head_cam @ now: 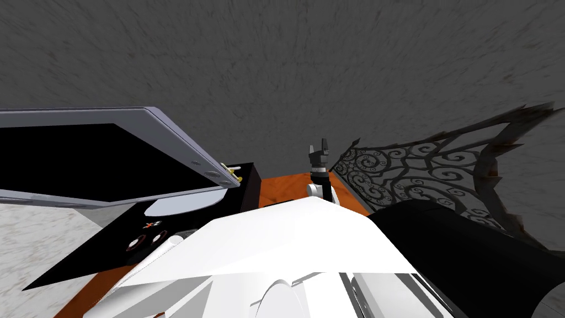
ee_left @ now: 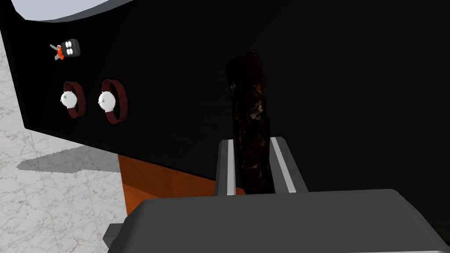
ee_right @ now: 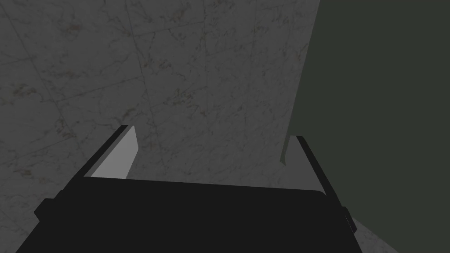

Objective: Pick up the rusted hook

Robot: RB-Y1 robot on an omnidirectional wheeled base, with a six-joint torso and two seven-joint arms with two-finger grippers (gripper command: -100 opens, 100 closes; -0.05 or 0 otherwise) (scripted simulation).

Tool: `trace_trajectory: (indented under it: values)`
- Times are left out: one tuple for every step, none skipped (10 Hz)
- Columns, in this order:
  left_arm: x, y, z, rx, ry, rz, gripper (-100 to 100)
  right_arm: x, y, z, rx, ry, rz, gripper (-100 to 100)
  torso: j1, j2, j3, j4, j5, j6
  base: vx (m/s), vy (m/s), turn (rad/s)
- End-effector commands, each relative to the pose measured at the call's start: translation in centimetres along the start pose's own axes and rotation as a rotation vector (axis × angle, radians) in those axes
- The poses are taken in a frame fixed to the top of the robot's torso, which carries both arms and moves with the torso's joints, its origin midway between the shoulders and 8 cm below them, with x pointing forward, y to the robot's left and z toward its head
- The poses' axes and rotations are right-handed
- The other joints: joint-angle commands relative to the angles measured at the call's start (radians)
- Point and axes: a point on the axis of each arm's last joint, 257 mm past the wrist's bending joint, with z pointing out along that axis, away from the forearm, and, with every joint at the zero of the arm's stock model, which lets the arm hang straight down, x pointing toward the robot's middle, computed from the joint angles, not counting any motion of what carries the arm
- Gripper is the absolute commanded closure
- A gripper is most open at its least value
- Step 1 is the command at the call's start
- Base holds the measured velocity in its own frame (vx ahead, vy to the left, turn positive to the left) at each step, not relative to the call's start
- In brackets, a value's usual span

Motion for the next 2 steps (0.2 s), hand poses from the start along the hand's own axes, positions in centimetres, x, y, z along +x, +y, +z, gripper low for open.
trace_trajectory:
  values:
    - [0.0, 0.0, 0.0, 0.0, 0.0, 0.0, 100, 0.0, 0.0, 0.0, 0.0, 0.0, 0.0, 0, 0.0, 0.0, 0.0, 0.0, 0.0, 0.0, -0.008, -0.027, -0.002]
    - [0.03, -0.13, -0.02, 0.0, 0.0, 0.001, 0, 0.0, 0.0, 0.0, 0.0, 0.0, 0.0, 0, 0.002, 0.0, 0.0, 0.0, 0.001, 0.0, -0.002, -0.005, 0.002]
